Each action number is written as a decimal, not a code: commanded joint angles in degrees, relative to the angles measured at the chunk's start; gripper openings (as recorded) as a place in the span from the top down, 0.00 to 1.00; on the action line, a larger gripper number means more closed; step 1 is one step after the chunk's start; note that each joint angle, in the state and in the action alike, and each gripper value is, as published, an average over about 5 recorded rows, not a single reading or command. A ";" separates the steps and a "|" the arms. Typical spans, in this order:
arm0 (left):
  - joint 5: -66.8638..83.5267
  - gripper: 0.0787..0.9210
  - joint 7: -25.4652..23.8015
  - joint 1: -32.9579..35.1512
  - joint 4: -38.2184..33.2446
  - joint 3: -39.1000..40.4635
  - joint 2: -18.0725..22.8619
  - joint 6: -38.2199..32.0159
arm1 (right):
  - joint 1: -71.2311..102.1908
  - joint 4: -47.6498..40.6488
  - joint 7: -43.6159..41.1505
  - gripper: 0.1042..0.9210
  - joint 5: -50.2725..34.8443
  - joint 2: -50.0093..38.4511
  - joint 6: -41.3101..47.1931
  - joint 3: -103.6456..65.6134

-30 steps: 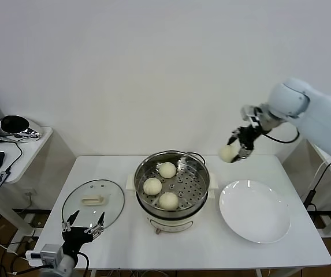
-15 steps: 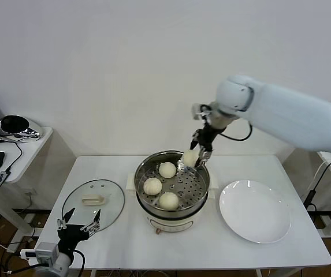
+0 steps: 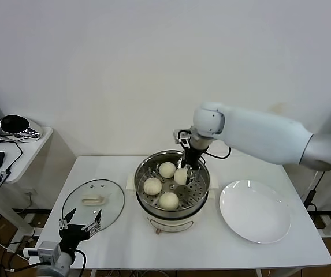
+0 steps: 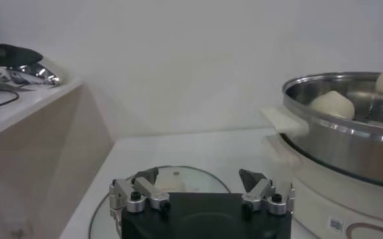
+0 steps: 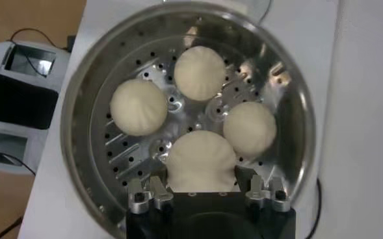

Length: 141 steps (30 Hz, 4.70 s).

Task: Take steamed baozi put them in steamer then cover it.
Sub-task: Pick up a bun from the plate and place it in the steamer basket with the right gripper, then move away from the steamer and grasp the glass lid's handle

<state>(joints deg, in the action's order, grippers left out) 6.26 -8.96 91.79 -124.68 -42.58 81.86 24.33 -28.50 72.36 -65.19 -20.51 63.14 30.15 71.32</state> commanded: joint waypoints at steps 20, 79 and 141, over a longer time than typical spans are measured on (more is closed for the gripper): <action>-0.14 0.12 -0.37 -0.51 1.02 0.13 0.31 0.04 | 3.49 -0.52 2.29 0.23 4.13 -2.30 0.40 -1.69; -69.53 0.12 22.37 -8.16 23.61 4.82 -7.35 -35.21 | 114.67 31.85 63.85 0.12 -13.05 11.18 -32.87 -118.37; -76.67 0.12 20.02 -25.02 44.65 10.72 -7.40 -21.86 | 113.65 28.65 63.41 0.12 -8.72 14.05 -34.29 -116.76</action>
<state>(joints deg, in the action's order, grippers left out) -69.84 11.48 69.94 -82.29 -32.35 72.65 0.10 85.19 101.96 -1.78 -29.93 77.06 -3.88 -45.54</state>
